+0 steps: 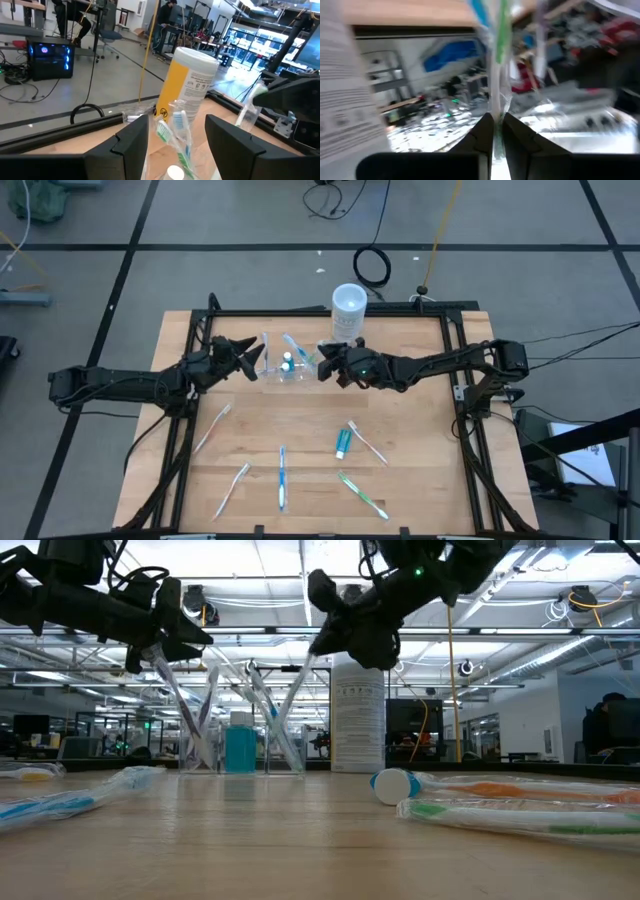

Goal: Pick & Place toothbrushing station
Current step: Put the top green toothbrush into the transparent organizer

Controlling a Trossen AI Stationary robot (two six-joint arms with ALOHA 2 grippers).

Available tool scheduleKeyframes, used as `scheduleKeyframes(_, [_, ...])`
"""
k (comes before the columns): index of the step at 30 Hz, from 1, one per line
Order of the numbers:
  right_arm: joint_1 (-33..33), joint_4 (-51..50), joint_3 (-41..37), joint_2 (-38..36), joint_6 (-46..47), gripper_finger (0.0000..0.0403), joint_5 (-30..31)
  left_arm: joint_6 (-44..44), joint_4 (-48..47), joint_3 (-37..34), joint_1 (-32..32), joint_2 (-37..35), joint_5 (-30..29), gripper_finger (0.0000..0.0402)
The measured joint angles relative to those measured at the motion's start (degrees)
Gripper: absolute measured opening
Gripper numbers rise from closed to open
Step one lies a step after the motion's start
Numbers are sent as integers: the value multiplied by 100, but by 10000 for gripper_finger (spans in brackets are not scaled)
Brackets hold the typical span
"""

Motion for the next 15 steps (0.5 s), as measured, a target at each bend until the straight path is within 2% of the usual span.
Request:
scheduleKeyframes(3, [-68, 172, -113, 0, 7, 42, -321, -39, 0, 0, 0, 0, -1, 202])
scheduleKeyframes(9, [-149, 126, -378, 2, 83, 69, -427, -271, 2, 0, 4, -1, -15, 202])
scheduleKeyframes(12, [-194, 338, -526, 2, 527, 78, -671, -279, 2, 0, 3, 0, -15, 202])
scheduleKeyframes(15, [-234, 1017, -665, 7, 1163, 85, -882, -289, 2, 0, 2, 0, -17, 202])
